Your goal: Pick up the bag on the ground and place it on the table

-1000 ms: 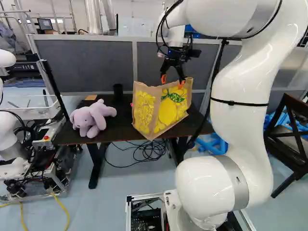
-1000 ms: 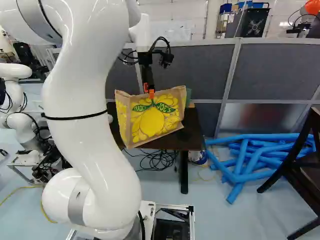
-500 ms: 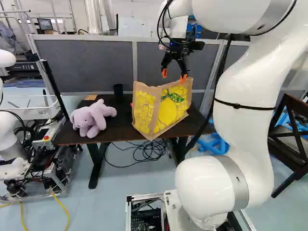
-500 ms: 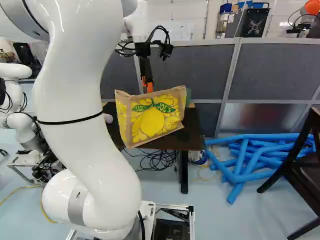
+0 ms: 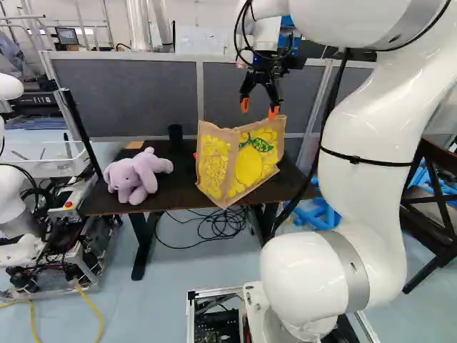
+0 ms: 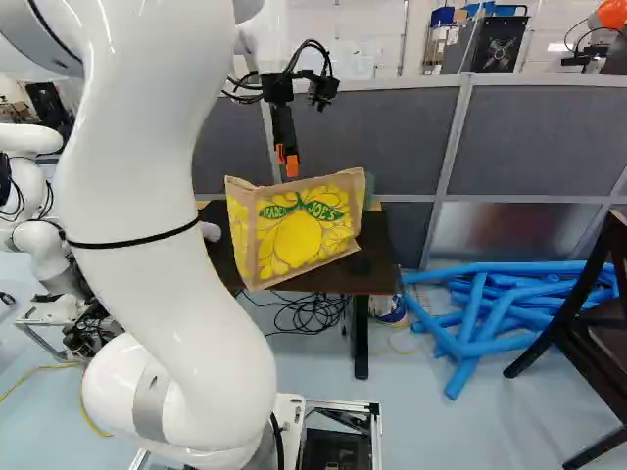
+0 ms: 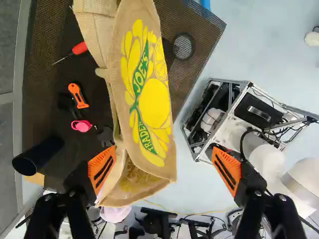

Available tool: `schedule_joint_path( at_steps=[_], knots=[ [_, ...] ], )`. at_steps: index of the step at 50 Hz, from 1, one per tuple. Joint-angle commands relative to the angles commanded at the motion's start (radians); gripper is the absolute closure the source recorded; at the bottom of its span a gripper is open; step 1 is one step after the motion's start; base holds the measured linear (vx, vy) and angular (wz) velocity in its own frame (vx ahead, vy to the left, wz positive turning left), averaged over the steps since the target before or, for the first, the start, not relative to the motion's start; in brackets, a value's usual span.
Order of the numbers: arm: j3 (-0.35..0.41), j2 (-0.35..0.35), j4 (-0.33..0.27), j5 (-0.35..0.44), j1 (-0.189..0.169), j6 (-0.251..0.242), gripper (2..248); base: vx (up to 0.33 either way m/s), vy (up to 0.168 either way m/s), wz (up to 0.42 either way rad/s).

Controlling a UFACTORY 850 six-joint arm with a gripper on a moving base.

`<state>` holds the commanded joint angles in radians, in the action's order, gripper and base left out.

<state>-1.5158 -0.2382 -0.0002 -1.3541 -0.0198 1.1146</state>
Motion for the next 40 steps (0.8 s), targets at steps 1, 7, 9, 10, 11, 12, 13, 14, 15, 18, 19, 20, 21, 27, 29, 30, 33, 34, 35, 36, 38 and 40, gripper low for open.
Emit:
schedule_joint_path(
  at_steps=[1,7,9,10,11,12,13,14,15,18,19,20,21,27,29,30,33,34,35,36,38,40],
  knots=[
    [0.0,0.0,0.0,0.0,0.0,0.0,3,0.0,0.0,0.0],
    [0.0,0.0,0.0,0.0,0.0,0.0,3,-0.005,0.0,0.001],
    [0.0,0.0,0.0,0.0,0.0,0.0,3,-0.048,0.001,0.006],
    [0.0,0.0,0.0,0.0,0.0,0.0,3,-0.063,0.002,0.006],
    [0.0,0.0,0.0,0.0,0.0,0.0,3,-0.066,0.003,0.005],
    [0.0,0.0,0.0,0.0,0.0,0.0,3,-0.085,0.001,0.005],
    [0.0,0.0,0.0,0.0,0.0,0.0,3,-0.091,0.003,0.006],
    [0.0,0.0,0.0,0.0,0.0,0.0,3,-0.123,0.003,0.009],
    [0.0,0.0,0.0,0.0,0.0,0.0,3,-0.118,0.0,0.008],
    [0.0,0.0,0.0,0.0,0.0,0.0,3,-0.133,0.002,0.008],
    [0.0,0.0,0.0,0.0,0.0,0.0,3,-0.17,-0.001,0.005],
    [0.0,0.0,0.0,0.0,0.0,0.0,3,-0.156,-0.001,0.009],
    [0.0,0.0,0.0,0.0,0.0,0.0,3,-0.196,-0.003,0.003],
    [0.0,0.0,0.0,0.0,0.0,0.0,3,-0.196,0.001,0.012],
    [0.0,0.0,0.0,0.0,0.0,0.0,3,-0.202,0.001,0.009],
    [0.0,0.0,0.0,0.0,0.0,0.0,3,-0.207,0.001,0.01],
    [0.0,0.0,0.0,0.0,0.0,0.0,3,-0.225,0.0,0.006],
    [0.0,0.0,0.0,0.0,0.0,0.0,3,-0.216,0.001,0.011],
    [0.0,0.0,0.0,0.0,0.0,0.0,3,-0.217,0.003,0.013],
    [0.0,0.0,0.0,0.0,0.0,0.0,3,-0.251,0.004,0.011],
    [0.0,0.0,0.0,0.0,0.0,0.0,3,-0.221,0.006,0.006],
    [0.0,0.0,0.0,0.0,0.0,0.0,3,-0.214,-0.003,0.02]
  ],
)
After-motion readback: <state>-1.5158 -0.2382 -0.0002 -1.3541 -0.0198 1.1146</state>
